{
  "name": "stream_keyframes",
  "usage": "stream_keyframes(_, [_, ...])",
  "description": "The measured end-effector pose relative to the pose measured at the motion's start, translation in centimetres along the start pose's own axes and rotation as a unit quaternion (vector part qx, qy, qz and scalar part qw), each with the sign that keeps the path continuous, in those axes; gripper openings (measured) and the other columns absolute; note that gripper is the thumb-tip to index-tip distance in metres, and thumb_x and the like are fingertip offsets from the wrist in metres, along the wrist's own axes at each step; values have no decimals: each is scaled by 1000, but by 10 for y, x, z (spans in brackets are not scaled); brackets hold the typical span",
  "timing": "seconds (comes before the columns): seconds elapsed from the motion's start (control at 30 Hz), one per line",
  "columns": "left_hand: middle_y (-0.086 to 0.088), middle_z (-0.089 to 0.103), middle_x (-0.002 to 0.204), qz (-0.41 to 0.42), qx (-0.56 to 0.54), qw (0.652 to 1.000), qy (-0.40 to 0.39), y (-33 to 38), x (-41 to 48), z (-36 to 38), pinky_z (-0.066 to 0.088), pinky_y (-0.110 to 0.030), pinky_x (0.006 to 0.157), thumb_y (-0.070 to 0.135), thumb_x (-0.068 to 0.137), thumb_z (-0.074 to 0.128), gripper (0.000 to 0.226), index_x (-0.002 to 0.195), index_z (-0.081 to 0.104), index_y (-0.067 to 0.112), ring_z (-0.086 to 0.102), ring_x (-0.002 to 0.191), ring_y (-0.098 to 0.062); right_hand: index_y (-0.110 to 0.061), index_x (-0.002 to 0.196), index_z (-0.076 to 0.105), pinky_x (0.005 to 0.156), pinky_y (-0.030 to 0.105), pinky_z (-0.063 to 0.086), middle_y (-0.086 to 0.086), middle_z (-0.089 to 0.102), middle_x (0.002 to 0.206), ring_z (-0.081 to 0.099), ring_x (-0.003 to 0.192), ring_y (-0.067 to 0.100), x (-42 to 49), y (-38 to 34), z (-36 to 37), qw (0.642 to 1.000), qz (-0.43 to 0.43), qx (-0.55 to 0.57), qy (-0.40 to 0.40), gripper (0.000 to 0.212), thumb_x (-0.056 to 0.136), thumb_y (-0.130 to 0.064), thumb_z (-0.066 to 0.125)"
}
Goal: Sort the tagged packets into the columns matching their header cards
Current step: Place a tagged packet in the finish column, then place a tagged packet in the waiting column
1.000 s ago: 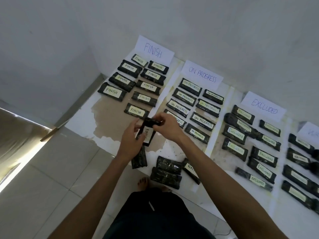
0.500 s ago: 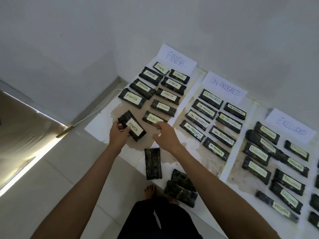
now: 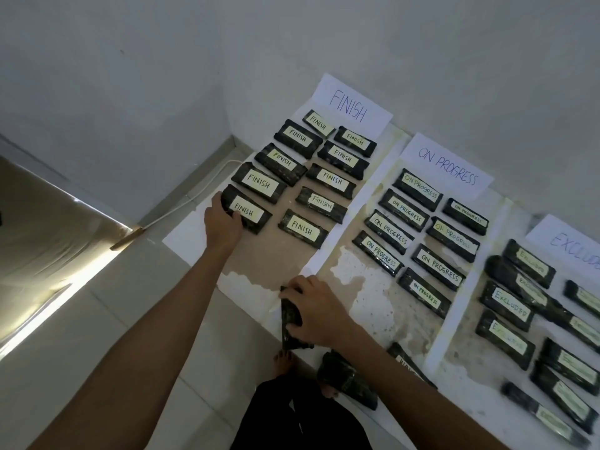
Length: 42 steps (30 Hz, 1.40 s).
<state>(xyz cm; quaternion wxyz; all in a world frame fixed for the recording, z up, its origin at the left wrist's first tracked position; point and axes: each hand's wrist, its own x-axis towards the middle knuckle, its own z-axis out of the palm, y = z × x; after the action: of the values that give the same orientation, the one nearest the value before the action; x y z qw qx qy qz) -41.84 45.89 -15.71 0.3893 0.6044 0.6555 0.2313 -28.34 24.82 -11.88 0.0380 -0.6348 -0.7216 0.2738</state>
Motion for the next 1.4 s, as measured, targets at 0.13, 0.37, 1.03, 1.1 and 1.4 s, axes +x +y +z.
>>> stream_keyframes(0.13, [-21,48,124,-19,48,998,-24,4,4,1,40,-33,82,14,90,51,45,133,38,13,48,113,-32,-22,137,34,107,51,32,12,30,143,30,130,35,-12,2,16,996,-9,-74,-44,94,60,-58,75])
stream_keyframes(0.37, [-19,44,126,-13,92,995,-44,9,-10,-8,42,-43,90,18,86,53,52,134,36,15,45,116,-33,-22,144,19,109,56,30,18,10,154,9,140,45,-14,2,31,987,17,-128,-95,97,70,-47,76])
stream_keyframes(1.03, [2,59,108,97,-42,962,-253,36,-218,19,43,-18,78,2,88,53,33,119,58,14,57,94,-12,-11,97,62,63,27,59,16,67,92,66,59,8,-98,19,-45,794,293,492,203,10,90,-6,59])
stream_keyframes(1.1, [2,60,106,80,-44,961,-261,40,-218,21,45,-21,76,4,89,54,31,118,58,15,58,91,-15,-11,98,60,63,27,59,20,67,97,68,61,11,-104,21,-46,769,307,519,212,10,90,-6,60])
stream_keyframes(1.4, [-6,59,106,42,-44,947,-316,52,-206,30,50,-24,68,3,90,51,30,115,58,19,60,93,-22,-23,141,35,103,39,38,3,35,141,38,125,21,-125,30,-34,950,227,84,195,82,71,-31,75])
